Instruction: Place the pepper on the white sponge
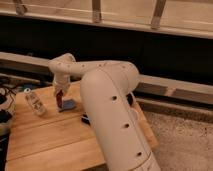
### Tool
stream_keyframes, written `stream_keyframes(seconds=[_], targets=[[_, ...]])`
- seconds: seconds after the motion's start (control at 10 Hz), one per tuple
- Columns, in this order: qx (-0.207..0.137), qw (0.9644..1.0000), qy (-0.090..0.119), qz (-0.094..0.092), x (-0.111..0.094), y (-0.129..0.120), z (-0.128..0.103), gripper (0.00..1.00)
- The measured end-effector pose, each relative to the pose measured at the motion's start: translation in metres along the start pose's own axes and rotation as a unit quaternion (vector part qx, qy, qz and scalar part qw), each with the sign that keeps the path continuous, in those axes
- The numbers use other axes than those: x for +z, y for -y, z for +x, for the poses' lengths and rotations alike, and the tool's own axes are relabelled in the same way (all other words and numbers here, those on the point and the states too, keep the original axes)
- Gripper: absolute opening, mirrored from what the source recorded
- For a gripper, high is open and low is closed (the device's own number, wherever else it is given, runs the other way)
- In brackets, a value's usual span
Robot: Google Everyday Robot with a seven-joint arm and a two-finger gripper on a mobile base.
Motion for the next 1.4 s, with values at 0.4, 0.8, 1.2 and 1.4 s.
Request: stream_keyframes(seconds=[0.4, 0.8, 1.2, 1.4], targets=[[0.005, 1.0, 0.005, -0.001, -0.002, 0.005, -0.002, 0.26], [0.003, 1.0, 0.003, 0.002, 0.004, 0.007, 0.004, 0.35], [0.005, 1.0, 0.002, 0.002, 0.003, 0.011, 0.005, 0.59], [0.003, 1.0, 0.002, 0.002, 0.004, 0.011, 0.007, 0.8]])
